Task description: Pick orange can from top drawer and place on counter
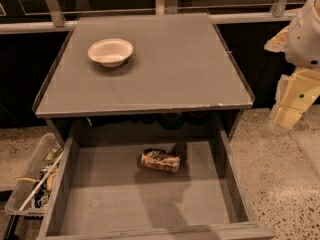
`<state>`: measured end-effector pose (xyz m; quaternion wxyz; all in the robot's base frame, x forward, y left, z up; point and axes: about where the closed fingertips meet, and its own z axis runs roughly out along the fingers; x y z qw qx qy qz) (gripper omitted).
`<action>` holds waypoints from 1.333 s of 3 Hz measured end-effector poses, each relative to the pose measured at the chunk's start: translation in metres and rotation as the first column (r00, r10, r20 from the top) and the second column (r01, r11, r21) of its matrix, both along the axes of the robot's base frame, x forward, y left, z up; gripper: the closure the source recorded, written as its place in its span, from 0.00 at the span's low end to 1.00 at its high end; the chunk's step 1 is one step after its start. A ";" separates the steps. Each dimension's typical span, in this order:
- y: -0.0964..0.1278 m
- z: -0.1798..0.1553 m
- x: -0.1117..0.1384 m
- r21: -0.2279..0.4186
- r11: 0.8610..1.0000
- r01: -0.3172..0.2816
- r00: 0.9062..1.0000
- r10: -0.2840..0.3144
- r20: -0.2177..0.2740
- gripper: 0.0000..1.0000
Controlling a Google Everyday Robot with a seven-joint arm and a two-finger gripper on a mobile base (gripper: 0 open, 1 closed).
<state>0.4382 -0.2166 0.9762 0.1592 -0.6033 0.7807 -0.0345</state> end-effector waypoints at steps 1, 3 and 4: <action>0.000 0.000 0.000 0.000 1.000 0.000 1.000 0.000 0.001 0.00; 0.017 -0.053 0.003 0.130 0.991 0.002 1.000 0.000 -0.020 0.00; 0.029 -0.079 0.002 0.188 0.982 -0.009 1.000 0.008 0.006 0.00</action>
Offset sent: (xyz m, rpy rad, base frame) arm 0.0069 0.0141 -0.0611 0.1481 0.0581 -0.0261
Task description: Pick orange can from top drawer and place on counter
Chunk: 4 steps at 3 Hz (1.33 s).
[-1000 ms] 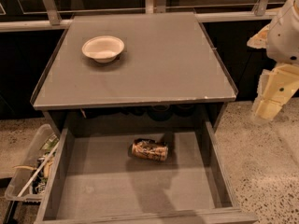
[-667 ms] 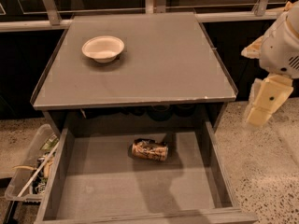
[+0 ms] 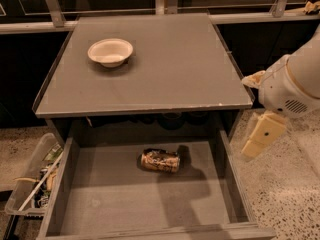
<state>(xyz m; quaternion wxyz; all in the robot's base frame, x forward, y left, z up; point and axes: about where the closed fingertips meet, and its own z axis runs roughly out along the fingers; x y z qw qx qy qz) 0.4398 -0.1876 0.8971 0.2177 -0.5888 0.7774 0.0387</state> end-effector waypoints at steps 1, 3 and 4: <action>0.019 -0.033 -0.011 0.038 0.999 -0.035 0.999 0.035 0.001 0.00; 0.024 -0.043 -0.011 0.084 0.995 -0.050 0.999 0.049 0.018 0.00; 0.042 -0.083 -0.005 0.175 0.980 -0.099 0.995 0.095 0.031 0.00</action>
Offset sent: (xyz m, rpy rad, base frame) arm -0.0082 0.0154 -0.0254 0.0341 -0.0019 0.0283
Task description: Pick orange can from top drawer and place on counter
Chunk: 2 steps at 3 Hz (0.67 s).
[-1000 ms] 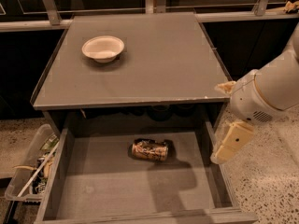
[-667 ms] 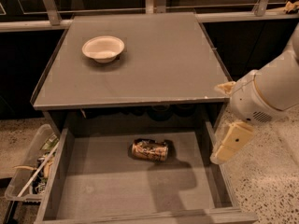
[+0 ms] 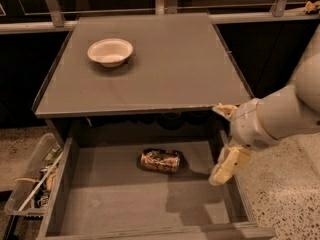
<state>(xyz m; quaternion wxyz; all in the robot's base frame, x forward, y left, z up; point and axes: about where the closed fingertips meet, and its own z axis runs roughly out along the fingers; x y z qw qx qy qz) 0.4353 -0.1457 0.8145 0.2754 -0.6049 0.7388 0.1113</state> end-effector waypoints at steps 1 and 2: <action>0.033 -0.064 0.023 0.093 0.994 -0.057 0.998 0.056 0.017 0.00; 0.033 -0.064 0.023 0.093 0.994 -0.057 0.998 0.056 0.017 0.00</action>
Offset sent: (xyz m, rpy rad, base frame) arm 0.0349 0.0475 -0.0960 0.1322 -0.0077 0.0704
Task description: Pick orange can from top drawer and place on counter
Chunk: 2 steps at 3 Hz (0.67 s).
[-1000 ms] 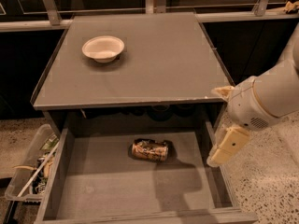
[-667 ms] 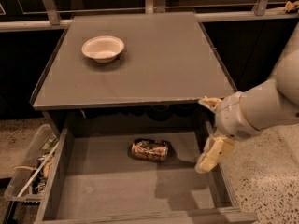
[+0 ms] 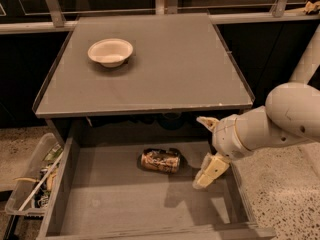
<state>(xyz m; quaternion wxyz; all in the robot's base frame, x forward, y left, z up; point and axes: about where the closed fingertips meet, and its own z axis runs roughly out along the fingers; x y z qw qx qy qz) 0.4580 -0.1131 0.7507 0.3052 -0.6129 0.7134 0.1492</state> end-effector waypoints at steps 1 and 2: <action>0.007 -0.008 0.002 0.013 1.000 -0.010 1.000 0.010 -0.006 0.00; 0.026 -0.034 0.011 0.051 0.998 -0.025 0.999 0.027 -0.043 0.00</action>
Offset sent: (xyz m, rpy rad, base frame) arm 0.0248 0.0485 -0.0713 0.1042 0.0990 0.0403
